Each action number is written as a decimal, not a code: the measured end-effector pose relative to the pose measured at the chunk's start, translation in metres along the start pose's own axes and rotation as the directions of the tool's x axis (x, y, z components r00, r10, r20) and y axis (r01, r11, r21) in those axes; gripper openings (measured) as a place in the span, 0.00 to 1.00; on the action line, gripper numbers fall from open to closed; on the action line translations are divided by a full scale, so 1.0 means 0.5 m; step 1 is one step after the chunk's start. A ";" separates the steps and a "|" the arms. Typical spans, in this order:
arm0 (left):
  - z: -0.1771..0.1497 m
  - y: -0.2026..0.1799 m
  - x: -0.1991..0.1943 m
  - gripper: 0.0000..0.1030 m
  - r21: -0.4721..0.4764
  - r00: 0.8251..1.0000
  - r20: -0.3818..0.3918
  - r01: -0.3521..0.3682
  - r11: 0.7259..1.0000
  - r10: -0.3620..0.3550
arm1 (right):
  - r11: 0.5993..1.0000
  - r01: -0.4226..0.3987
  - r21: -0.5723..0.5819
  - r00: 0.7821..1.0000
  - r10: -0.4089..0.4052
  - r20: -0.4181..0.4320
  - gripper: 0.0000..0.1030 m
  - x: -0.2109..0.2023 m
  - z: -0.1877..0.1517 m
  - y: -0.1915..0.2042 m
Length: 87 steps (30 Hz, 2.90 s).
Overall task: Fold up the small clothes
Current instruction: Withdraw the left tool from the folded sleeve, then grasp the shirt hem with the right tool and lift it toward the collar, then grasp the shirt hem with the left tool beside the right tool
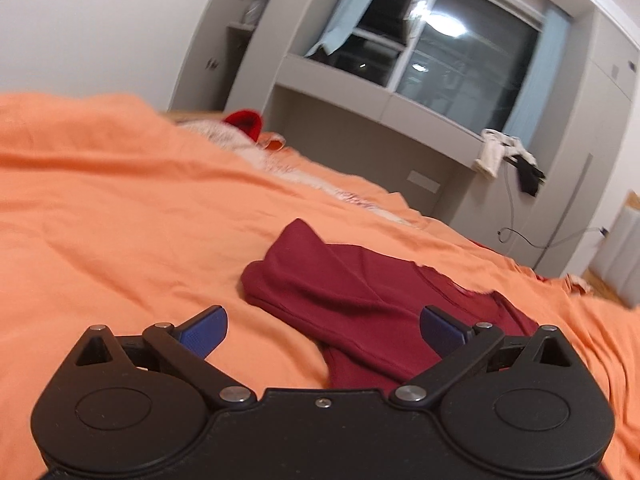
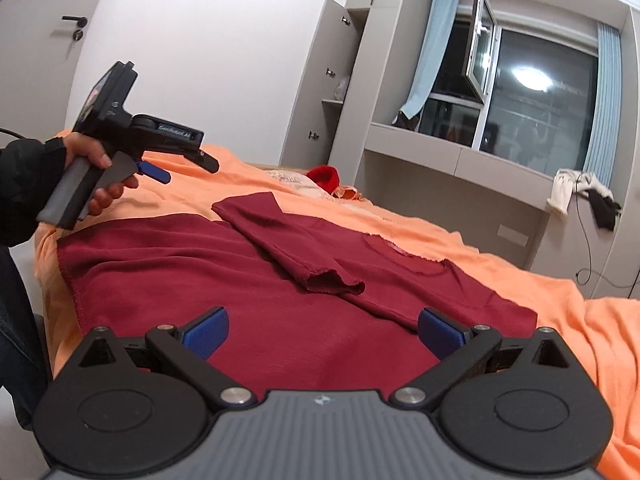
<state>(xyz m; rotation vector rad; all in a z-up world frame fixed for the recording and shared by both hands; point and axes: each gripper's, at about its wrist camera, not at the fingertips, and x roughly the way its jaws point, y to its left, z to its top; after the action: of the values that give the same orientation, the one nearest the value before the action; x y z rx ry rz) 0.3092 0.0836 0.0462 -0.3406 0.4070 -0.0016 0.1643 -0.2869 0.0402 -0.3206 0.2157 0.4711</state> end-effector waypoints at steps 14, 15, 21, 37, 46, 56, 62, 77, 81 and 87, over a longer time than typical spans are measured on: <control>-0.120 -0.045 -0.205 0.99 0.189 0.990 0.136 -0.001 0.982 -0.025 | 0.995 0.041 -0.091 0.998 -0.045 -0.047 1.00 -0.102 -0.080 0.059; -0.127 -0.047 -0.216 0.99 0.193 0.990 0.141 -0.005 0.981 -0.023 | 0.994 0.044 -0.098 0.997 -0.049 -0.057 1.00 -0.110 -0.088 0.065; -0.167 -0.066 -0.267 0.99 0.246 0.989 0.144 0.000 0.969 -0.036 | 0.974 0.057 -0.218 0.991 -0.082 -0.110 1.00 -0.126 -0.126 0.113; -0.210 -0.097 -0.290 0.99 0.327 0.992 0.117 0.012 0.945 -0.053 | 0.713 0.251 -0.654 0.916 -0.393 -0.077 0.99 -0.027 -0.227 0.215; -0.201 -0.083 -0.291 0.99 0.279 0.992 0.124 -0.006 0.960 -0.030 | 0.738 0.222 -0.637 0.954 -0.298 -0.013 0.54 -0.048 -0.214 0.232; -0.198 -0.078 -0.305 0.99 0.257 0.986 0.139 0.057 0.965 -0.095 | 0.825 0.293 -0.484 0.952 -0.299 0.066 0.15 -0.086 -0.170 0.213; -0.233 -0.123 -0.361 0.99 0.462 0.902 0.132 0.310 0.831 -0.410 | 0.961 0.221 -0.166 0.975 -0.223 0.003 0.15 -0.104 -0.118 0.133; -0.430 -0.257 -0.314 0.99 0.841 0.952 0.001 0.164 0.515 -0.305 | 0.983 0.146 0.114 0.989 -0.144 -0.026 0.12 -0.149 -0.101 0.041; -0.452 -0.275 -0.288 0.99 0.867 0.974 0.025 0.091 0.490 -0.224 | 0.983 0.145 0.109 0.989 -0.143 -0.024 0.12 -0.149 -0.099 0.046; -0.440 -0.272 -0.272 0.92 0.843 0.988 0.094 -0.012 0.538 -0.125 | 0.981 0.162 0.105 0.987 -0.161 -0.017 0.12 -0.141 -0.094 0.042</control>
<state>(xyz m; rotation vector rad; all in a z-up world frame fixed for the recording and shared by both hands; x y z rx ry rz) 0.1079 -0.1065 -0.0468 0.6309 0.2065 -0.2371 0.0866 -0.3145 0.0109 -0.2337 0.2202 0.2968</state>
